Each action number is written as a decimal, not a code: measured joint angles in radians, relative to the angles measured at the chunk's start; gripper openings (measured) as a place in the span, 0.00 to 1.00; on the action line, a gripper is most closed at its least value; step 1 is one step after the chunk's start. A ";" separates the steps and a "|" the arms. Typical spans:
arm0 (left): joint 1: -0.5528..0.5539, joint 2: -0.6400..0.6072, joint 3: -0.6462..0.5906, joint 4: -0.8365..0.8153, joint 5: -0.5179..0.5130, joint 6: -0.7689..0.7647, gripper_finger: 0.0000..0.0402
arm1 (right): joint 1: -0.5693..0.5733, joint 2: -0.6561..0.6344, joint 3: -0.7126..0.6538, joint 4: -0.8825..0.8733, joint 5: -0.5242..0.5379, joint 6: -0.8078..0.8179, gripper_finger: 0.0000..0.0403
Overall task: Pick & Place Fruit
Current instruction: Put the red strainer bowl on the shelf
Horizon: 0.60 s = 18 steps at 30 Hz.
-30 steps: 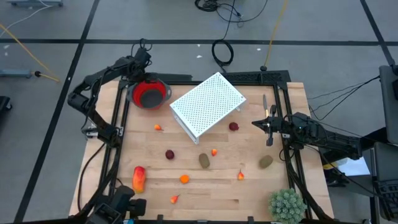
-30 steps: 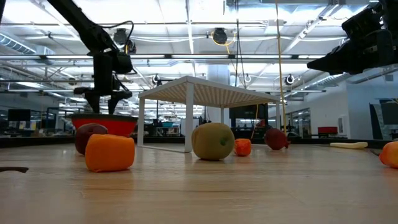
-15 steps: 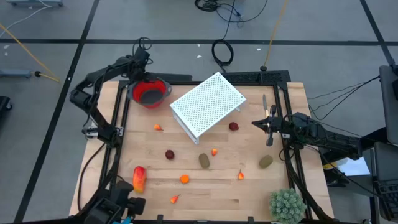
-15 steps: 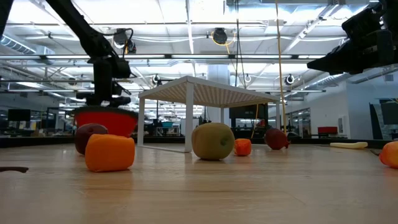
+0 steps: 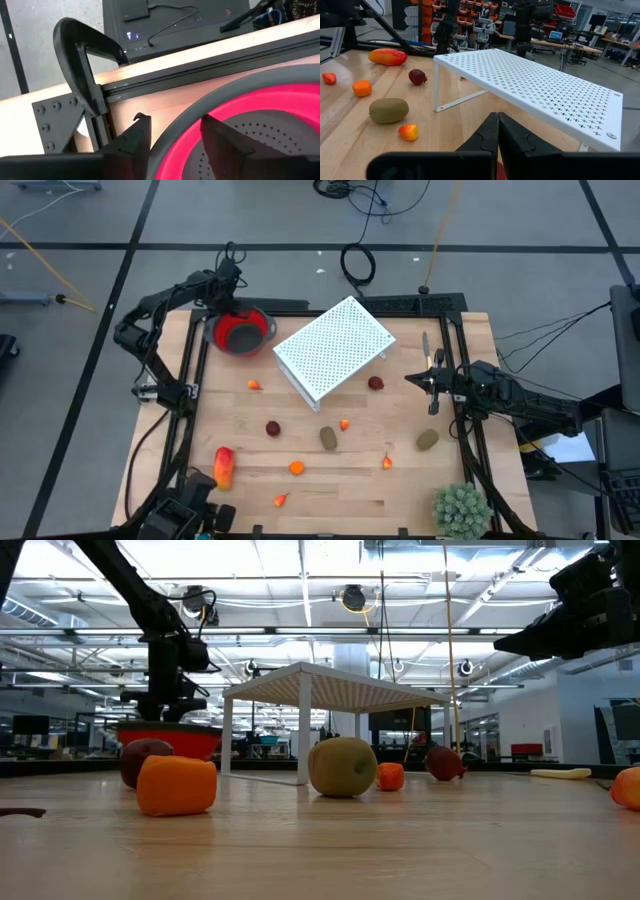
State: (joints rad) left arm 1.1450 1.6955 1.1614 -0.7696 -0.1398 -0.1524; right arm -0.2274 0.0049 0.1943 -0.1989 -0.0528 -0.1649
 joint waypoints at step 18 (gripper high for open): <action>-0.002 -0.002 0.001 -0.077 0.067 -0.010 0.06 | 0.000 0.000 0.000 0.000 0.000 0.147 0.00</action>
State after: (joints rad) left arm 1.1435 1.6932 1.1625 -0.8467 -0.0727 -0.1627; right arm -0.2273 0.0050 0.1944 -0.1989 -0.0528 -0.0183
